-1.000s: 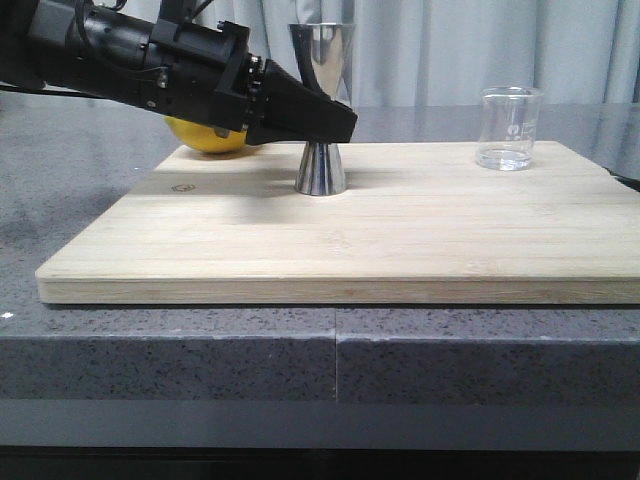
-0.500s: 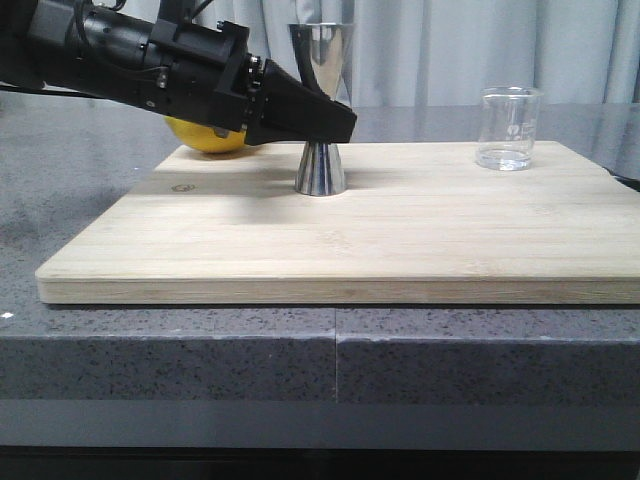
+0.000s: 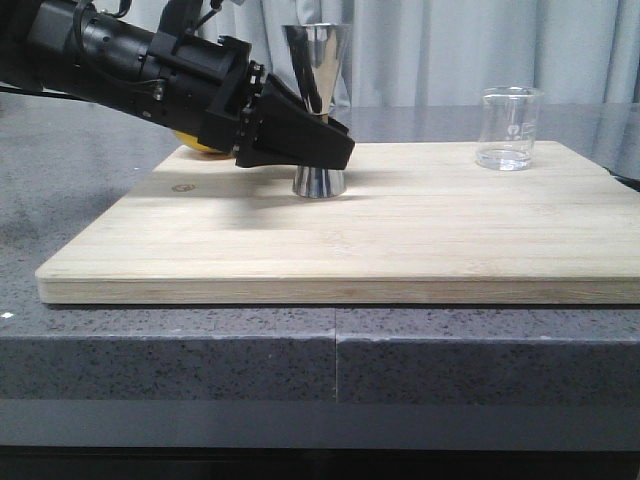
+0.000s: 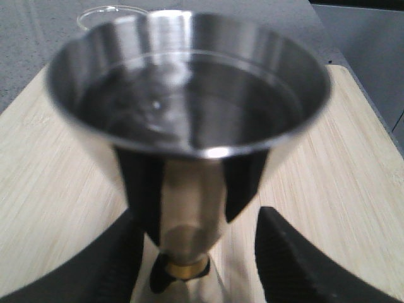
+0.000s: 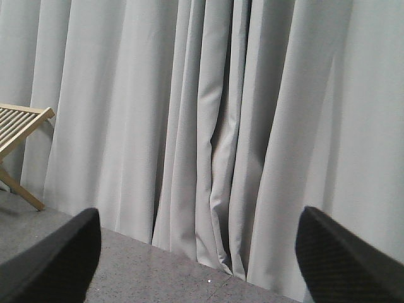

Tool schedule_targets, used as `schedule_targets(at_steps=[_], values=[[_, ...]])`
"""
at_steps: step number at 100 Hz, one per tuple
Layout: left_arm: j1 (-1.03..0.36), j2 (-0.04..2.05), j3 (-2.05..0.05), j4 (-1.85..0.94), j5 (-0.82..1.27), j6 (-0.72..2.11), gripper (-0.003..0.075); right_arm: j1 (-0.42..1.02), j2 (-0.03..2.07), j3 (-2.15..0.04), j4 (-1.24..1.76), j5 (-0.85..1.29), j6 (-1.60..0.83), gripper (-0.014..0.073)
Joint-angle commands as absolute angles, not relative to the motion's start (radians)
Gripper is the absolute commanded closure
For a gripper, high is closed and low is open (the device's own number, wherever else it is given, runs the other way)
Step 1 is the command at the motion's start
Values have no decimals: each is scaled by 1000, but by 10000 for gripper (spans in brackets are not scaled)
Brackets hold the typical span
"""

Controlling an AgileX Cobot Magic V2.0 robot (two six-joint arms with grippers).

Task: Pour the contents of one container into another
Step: 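Lower the jigger onto the board with the left gripper, then open the left gripper and lift it away from the jigger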

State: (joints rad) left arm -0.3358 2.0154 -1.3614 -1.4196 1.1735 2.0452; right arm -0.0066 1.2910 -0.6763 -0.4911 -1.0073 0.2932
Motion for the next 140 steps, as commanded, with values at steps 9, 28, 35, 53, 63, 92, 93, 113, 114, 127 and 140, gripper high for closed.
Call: schedule_targets(at_steps=[9, 28, 35, 53, 63, 92, 93, 113, 114, 127, 140], values=[[-343, 1960, -1381, -1478, 1274, 2038, 253, -13, 1259, -696, -459, -1081, 297, 25], [-343, 1960, -1381, -1478, 1274, 2038, 253, -13, 1259, -696, -459, -1081, 297, 25], [-343, 1958, -1381, -1478, 1274, 2038, 254, -13, 1259, -696, -459, -1081, 297, 25], [-324, 1954, -1381, -1474, 1279, 2036, 254, -13, 1259, -696, -459, -1083, 297, 25], [-303, 1950, -1381, -1463, 1279, 1999, 254, -13, 1259, -696, -459, -1083, 297, 25], [-293, 1907, -1381, -1428, 1279, 1985, 255, -13, 1259, -696, -449, -1083, 297, 25], [-293, 1904, -1381, -1428, 1279, 1985, 255, -13, 1259, -696, -449, -1083, 297, 25], [-291, 1874, -1381, -1376, 1279, 1982, 255, -13, 1259, -696, -445, -1086, 297, 25], [-291, 1872, -1381, -1375, 1279, 1979, 255, -13, 1259, -696, -445, -1086, 297, 25], [-272, 1854, -1381, -1370, 1279, 1965, 255, -13, 1259, -696, -445, -1086, 297, 25], [-238, 1834, -1381, -1363, 1279, 1957, 255, -13, 1259, -696, -445, -1086, 297, 25]])
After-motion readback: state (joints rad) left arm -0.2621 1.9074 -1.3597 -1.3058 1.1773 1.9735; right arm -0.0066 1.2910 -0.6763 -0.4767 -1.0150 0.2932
